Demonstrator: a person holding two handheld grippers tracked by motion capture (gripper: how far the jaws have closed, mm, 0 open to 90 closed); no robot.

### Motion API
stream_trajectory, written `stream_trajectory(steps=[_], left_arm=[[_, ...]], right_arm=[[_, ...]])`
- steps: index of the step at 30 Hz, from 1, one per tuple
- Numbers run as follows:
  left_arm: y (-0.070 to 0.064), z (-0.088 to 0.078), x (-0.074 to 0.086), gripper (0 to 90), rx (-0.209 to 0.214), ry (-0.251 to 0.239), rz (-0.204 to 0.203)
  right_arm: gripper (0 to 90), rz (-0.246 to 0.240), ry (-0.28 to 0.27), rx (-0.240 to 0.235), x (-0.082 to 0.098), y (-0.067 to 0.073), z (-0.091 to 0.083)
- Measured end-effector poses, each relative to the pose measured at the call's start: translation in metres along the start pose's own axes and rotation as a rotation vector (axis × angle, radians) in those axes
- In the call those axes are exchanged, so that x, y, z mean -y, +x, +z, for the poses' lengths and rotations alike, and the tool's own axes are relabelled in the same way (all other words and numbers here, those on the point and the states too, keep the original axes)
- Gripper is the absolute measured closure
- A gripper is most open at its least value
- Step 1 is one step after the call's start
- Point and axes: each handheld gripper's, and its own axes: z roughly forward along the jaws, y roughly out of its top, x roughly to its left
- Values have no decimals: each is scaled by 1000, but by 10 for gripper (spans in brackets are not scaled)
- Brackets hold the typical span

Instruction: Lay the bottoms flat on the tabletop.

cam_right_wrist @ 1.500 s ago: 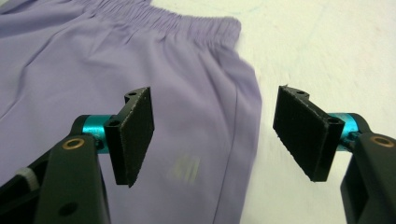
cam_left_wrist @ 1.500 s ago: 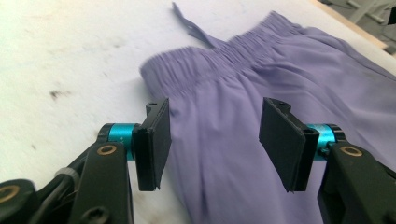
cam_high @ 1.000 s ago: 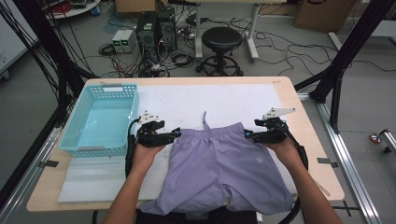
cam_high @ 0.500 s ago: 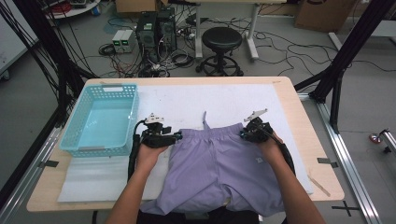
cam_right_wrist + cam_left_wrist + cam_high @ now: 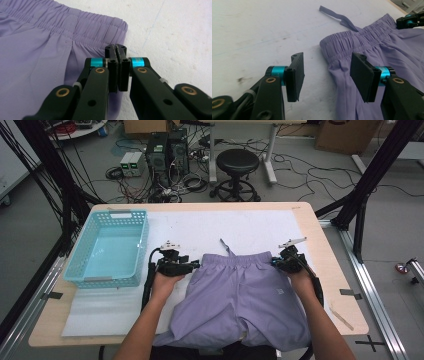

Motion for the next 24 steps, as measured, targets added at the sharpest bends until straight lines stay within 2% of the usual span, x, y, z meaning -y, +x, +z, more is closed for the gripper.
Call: stream_trajectory(steps=[1, 2, 3, 4, 5, 6, 7, 8, 9, 10, 11, 12, 14, 15, 17, 18, 21, 22, 23, 24], left_arm=[[-1, 6, 0, 464, 0, 24, 1], [-2, 11, 0, 464, 5, 51, 1], [-5, 17, 1, 465, 11, 71, 12], [-12, 24, 2, 469, -10, 102, 74], [-12, 24, 2, 496, -10, 102, 74], [-17, 26, 2, 496, -42, 105, 117], [-21, 27, 2, 575, -83, 117, 173], [-23, 27, 1, 696, -108, 129, 228], [-22, 28, -4, 877, -92, 157, 229], [-22, 28, -4, 881, -92, 157, 229], [-21, 28, -7, 881, -109, 155, 247], [-18, 27, -13, 883, -112, 135, 229], [-11, 25, -26, 884, -127, 79, 192], [-8, 25, -33, 885, -139, 66, 187], [-2, 26, -47, 886, -153, 46, 168], [6, 28, -60, 887, -167, 27, 154], [12, 30, -73, 888, -173, 0, 142], [14, 31, -79, 888, -181, -9, 147], [17, 33, -85, 888, -187, -10, 156], [22, 37, -95, 888, -201, -12, 166]], right_arm=[[868, -5, -5, 3, 0, 0, -1], [804, 3, -12, 5, 0, 1, -2], [701, 29, -41, -16, -1, -2, -3], [631, 41, -54, -44, -1, -3, -3], [631, 41, -54, -44, -1, -3, -3], [578, 46, -53, -69, -1, -3, -2], [570, 37, -41, -81, -2, -3, 1], [586, 25, -21, -78, -2, -2, 3], [696, 11, -6, -68, -3, -2, 7], [696, 11, -6, -68, -3, -2, 7], [789, 18, -6, -60, -4, -3, 7], [856, 18, 2, -72, -6, -6, 7], [879, -15, 17, -54, -14, -9, 6], [882, -21, -8, -47, -19, -10, 5], [885, -2, -45, -41, -30, -14, 3], [886, 9, -84, -26, -41, -18, 3], [887, 21, -97, -11, -52, -23, 5], [887, 39, -112, 1, -61, -27, 9], [887, 39, -112, 1, -61, -27, 9], [888, 45, -119, 13, -70, -29, 14]])
